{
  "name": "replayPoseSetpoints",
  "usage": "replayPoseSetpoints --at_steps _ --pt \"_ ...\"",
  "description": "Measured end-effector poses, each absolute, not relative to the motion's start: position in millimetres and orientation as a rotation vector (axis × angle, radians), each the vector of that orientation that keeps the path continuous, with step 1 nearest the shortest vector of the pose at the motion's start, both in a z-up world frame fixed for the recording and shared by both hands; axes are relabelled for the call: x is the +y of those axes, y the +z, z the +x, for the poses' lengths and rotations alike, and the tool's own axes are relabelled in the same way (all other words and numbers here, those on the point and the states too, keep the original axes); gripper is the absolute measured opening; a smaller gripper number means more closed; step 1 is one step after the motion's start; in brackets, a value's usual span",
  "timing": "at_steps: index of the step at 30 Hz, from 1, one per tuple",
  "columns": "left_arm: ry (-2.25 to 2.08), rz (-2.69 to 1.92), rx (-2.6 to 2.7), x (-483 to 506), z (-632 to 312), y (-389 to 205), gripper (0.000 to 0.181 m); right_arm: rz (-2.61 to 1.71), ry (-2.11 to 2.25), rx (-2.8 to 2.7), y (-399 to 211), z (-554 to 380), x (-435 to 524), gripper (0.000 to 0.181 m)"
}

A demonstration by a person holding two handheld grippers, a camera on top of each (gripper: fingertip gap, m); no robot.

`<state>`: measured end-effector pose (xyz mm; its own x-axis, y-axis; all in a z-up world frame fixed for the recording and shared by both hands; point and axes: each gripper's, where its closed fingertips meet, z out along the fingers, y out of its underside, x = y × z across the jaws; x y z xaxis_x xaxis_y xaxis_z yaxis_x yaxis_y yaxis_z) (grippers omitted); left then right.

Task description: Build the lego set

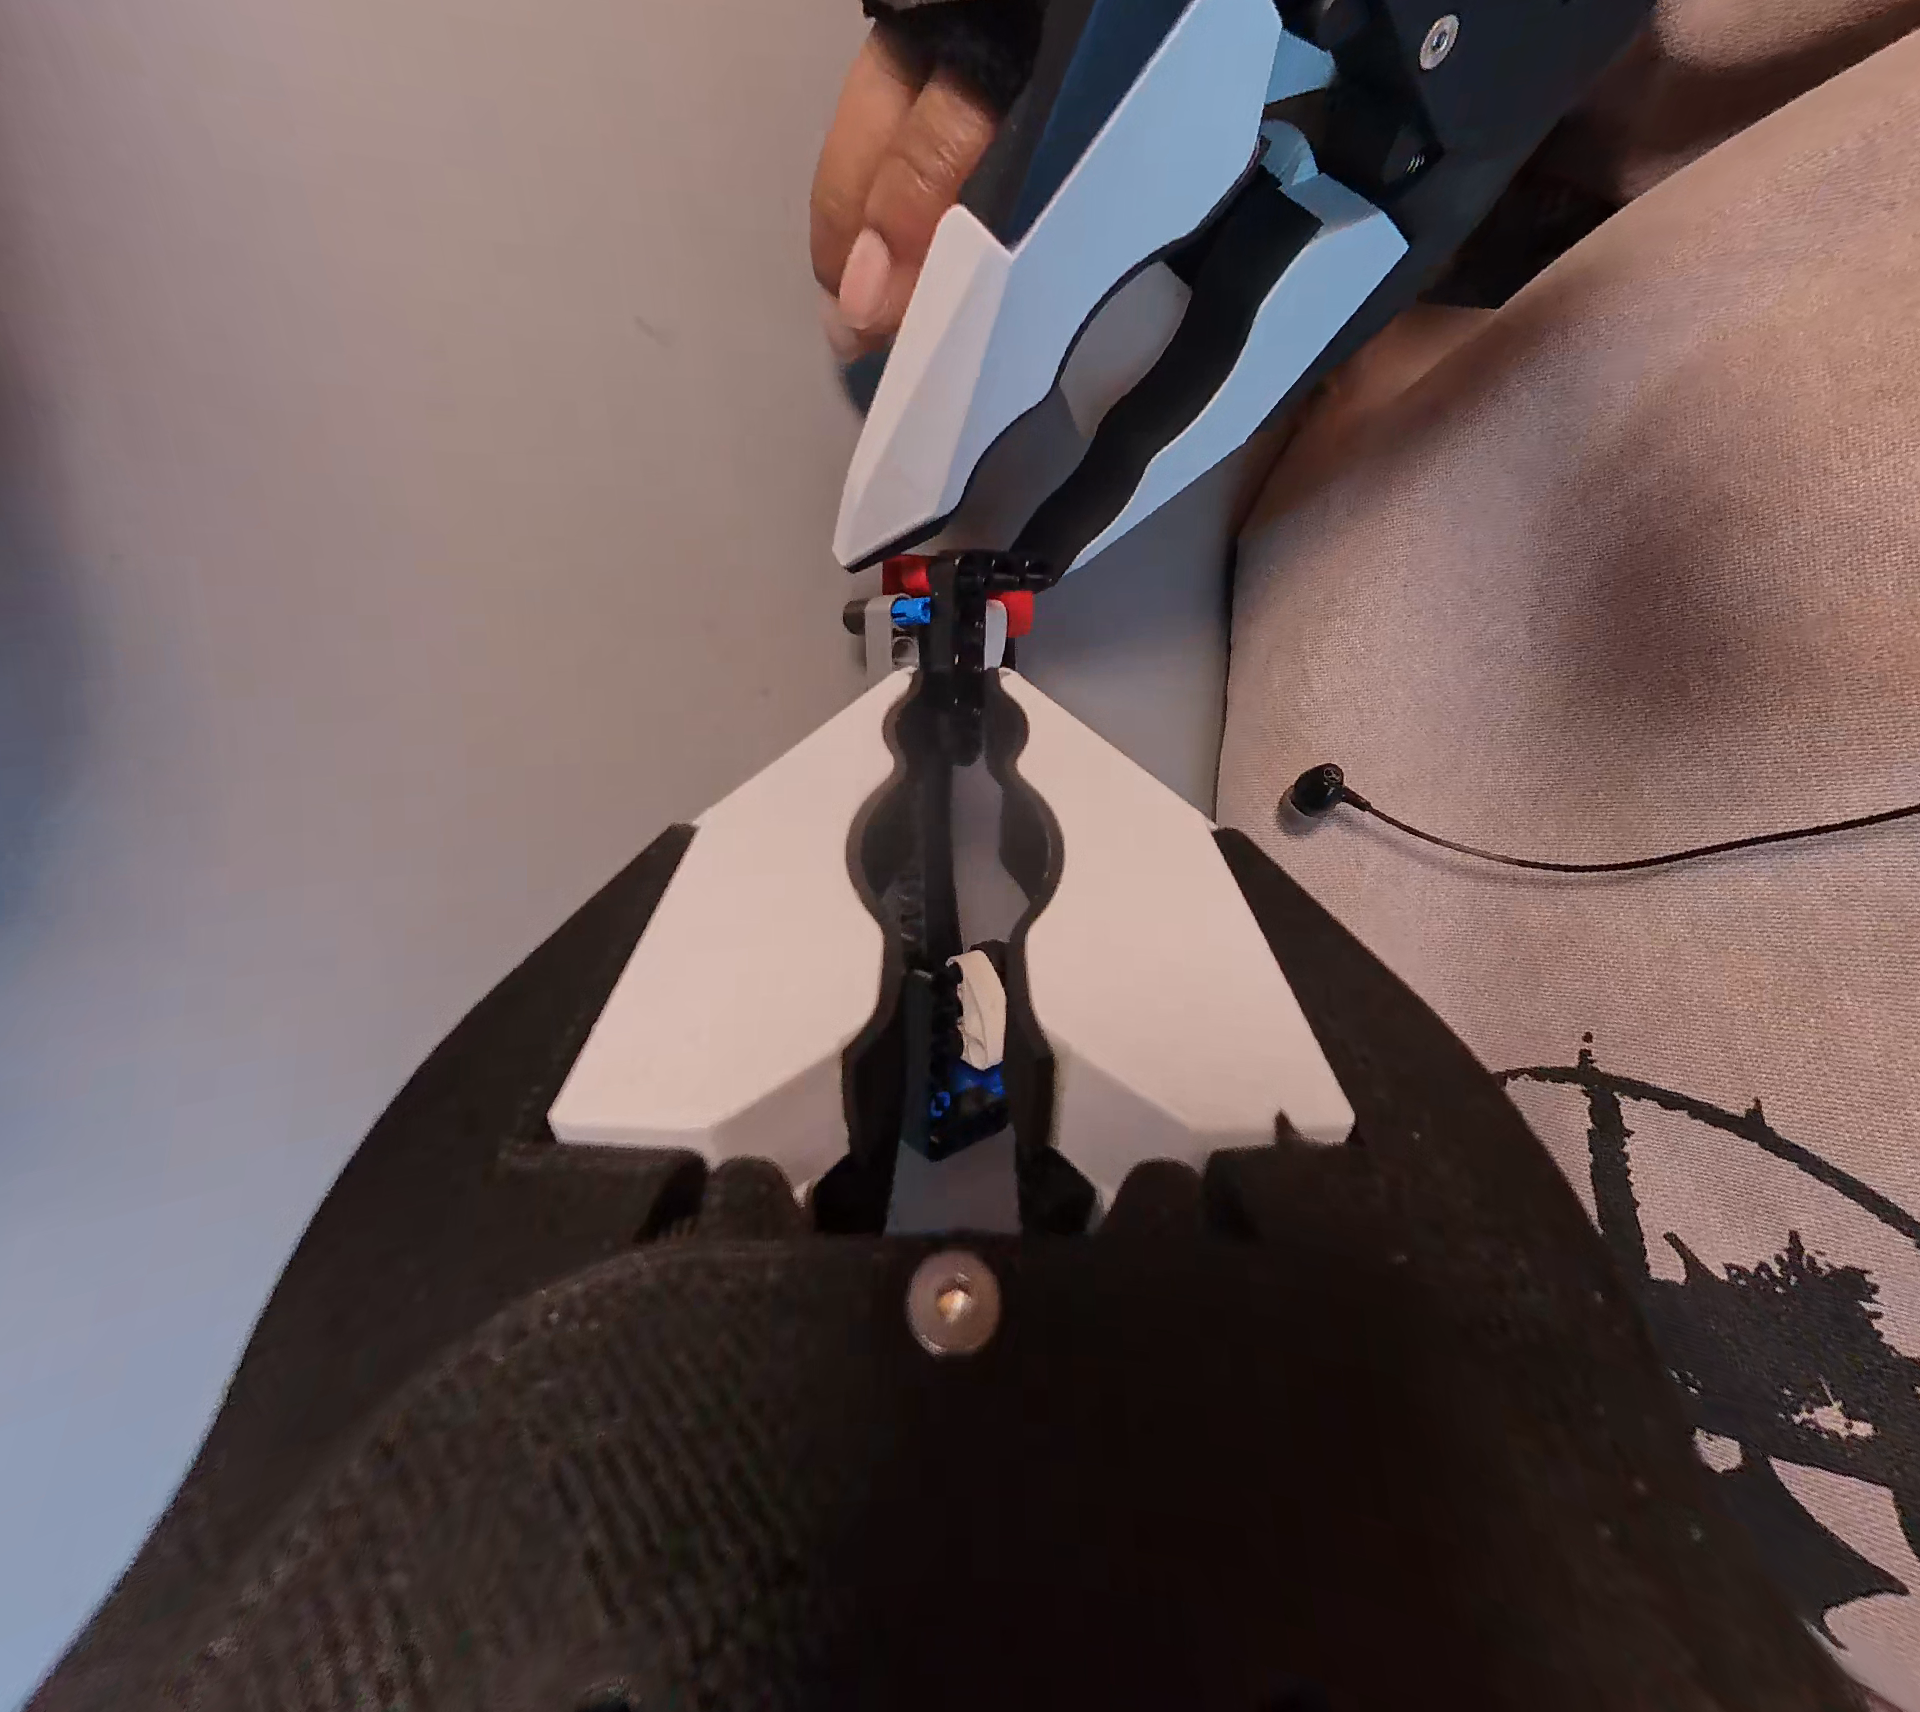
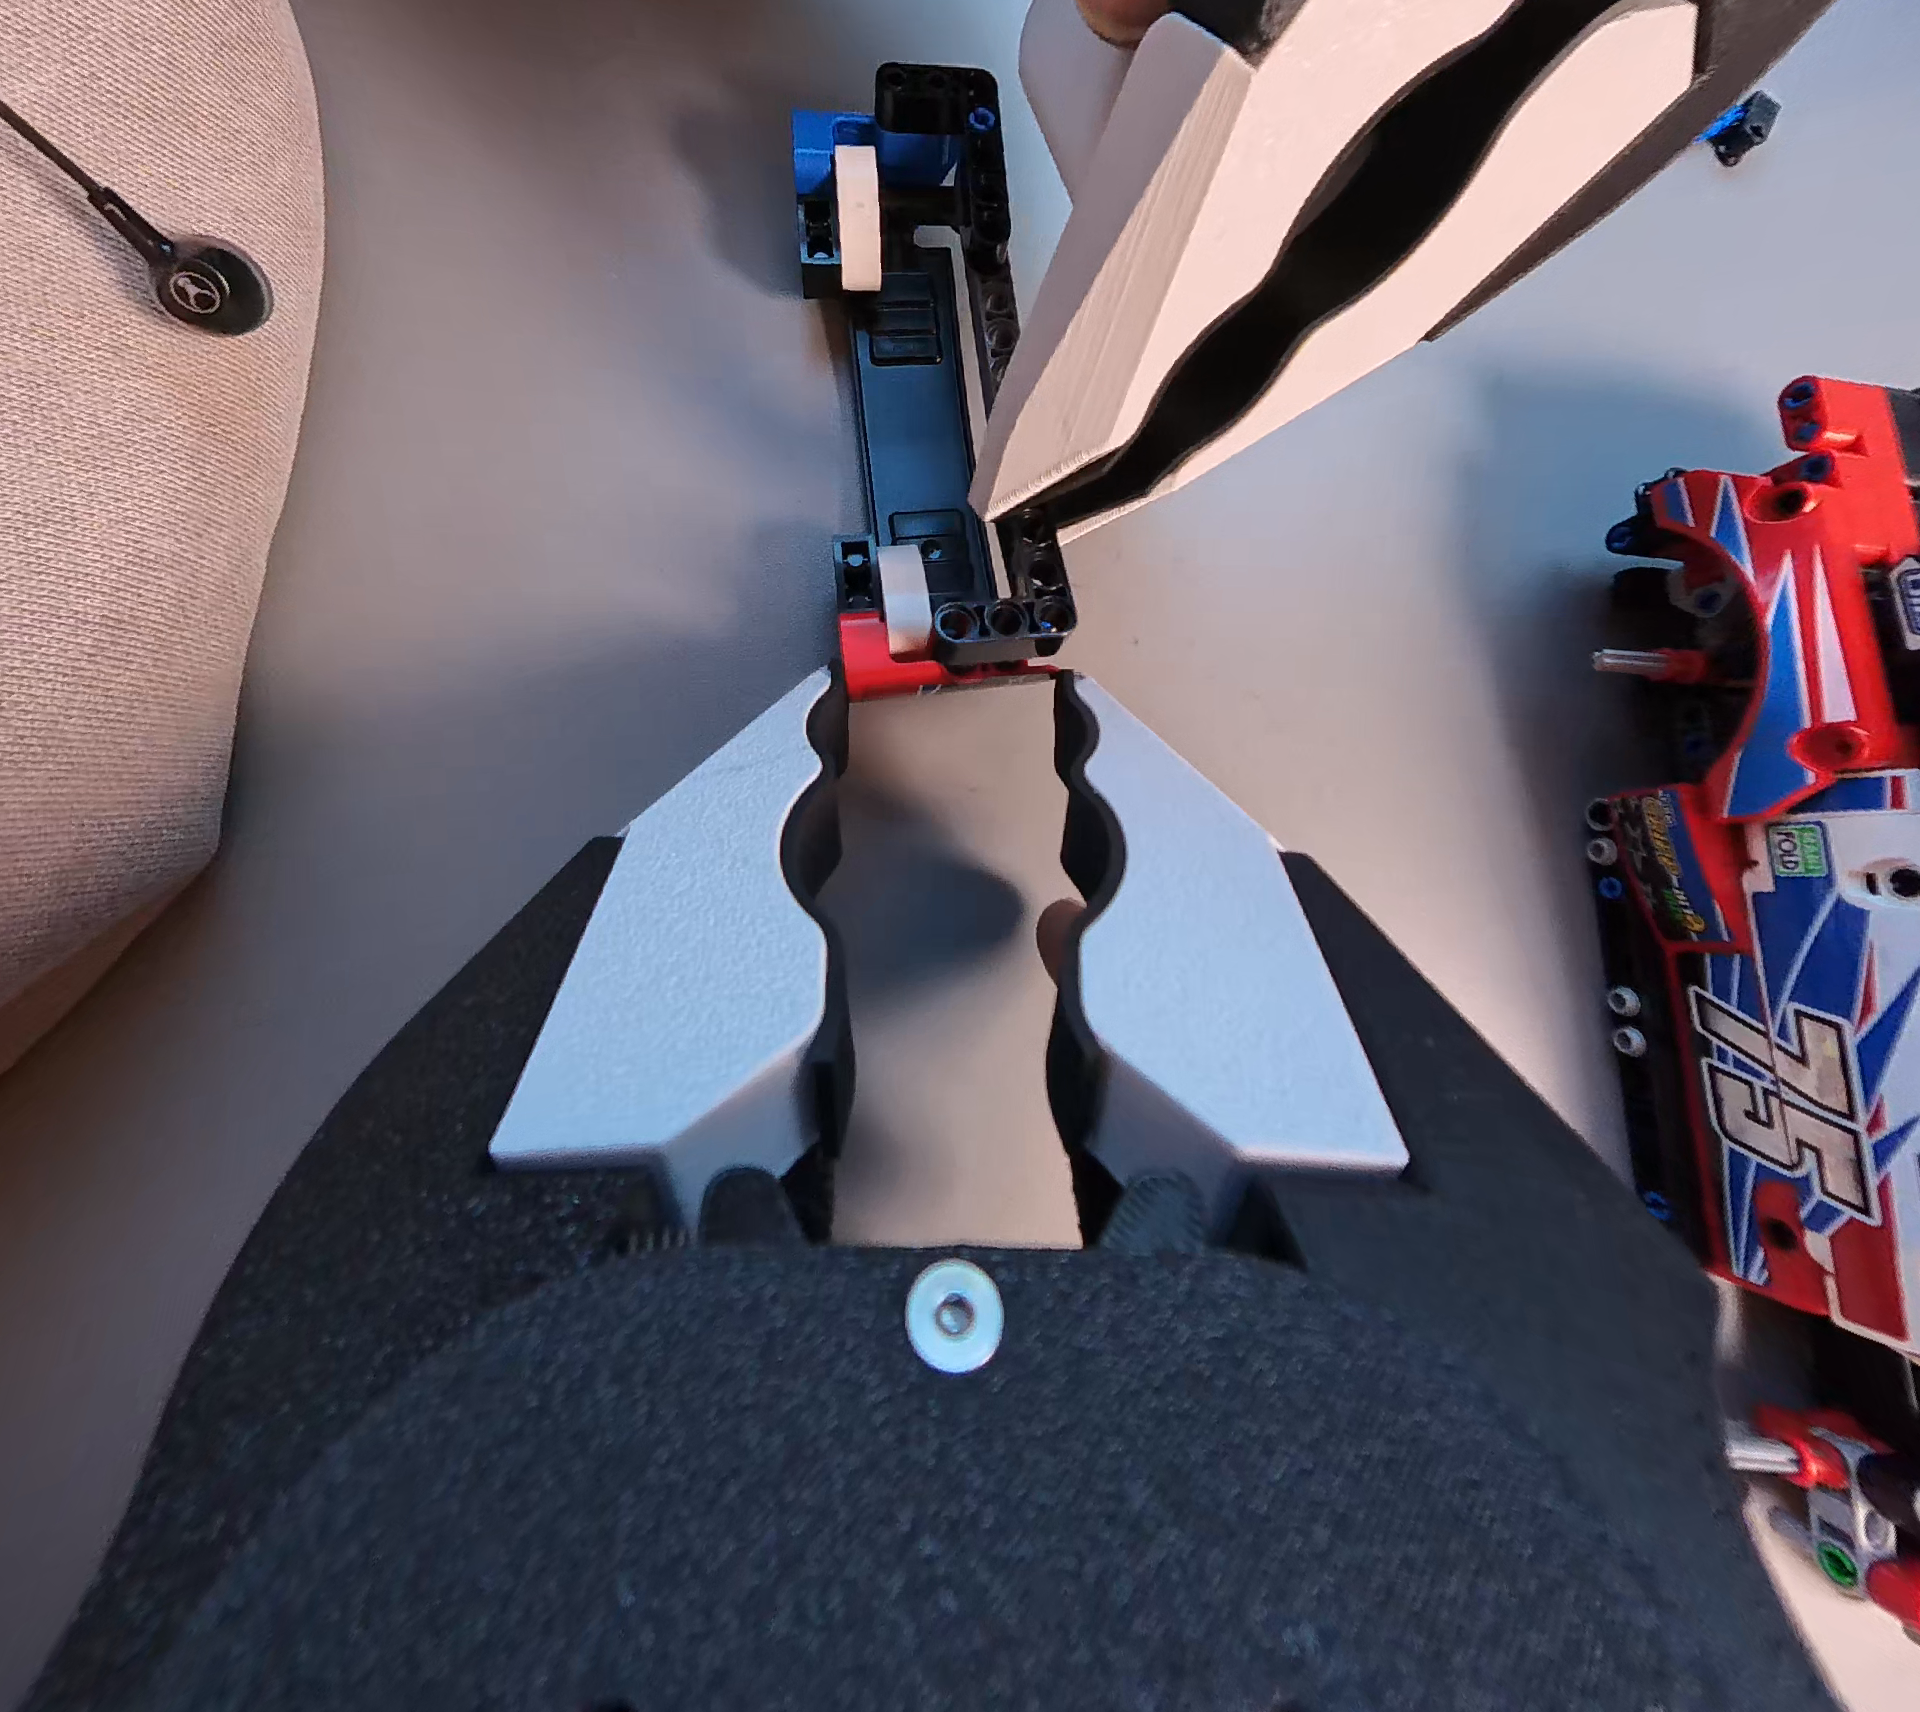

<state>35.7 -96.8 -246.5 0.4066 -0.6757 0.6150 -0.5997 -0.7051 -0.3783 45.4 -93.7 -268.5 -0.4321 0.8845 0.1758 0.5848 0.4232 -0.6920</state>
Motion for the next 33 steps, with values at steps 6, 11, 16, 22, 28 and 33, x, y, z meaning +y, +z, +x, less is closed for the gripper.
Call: replayPoseSetpoints --at_steps 6,11,16,22,28,33 --pt "-1.18 -2.537 1.143 -95 35 -246 0.011 -1.239 0.75 -2.154 -269 44 -94 0.037" --pt "-1.173 -2.464 1.154 -96 34 -240 0.021 -1.242 0.75 -2.152 -269 45 -94 0.037" --pt "-0.937 -2.386 1.333 -113 18 -257 0.043 -1.252 0.761 -2.153 -269 45 -94 0.037" --pt "-0.818 -2.288 1.314 -132 7 -270 0.065 -1.283 0.773 -2.144 -270 44 -92 0.037" --pt "-0.554 -2.137 1.214 -120 7 -277 0.039 -1.266 0.779 -2.16 -269 39 -98 0.037" --pt "-0.535 -2.071 1.154 -114 13 -274 0.035 -1.274 0.751 -2.159 -269 36 -100 0.037"
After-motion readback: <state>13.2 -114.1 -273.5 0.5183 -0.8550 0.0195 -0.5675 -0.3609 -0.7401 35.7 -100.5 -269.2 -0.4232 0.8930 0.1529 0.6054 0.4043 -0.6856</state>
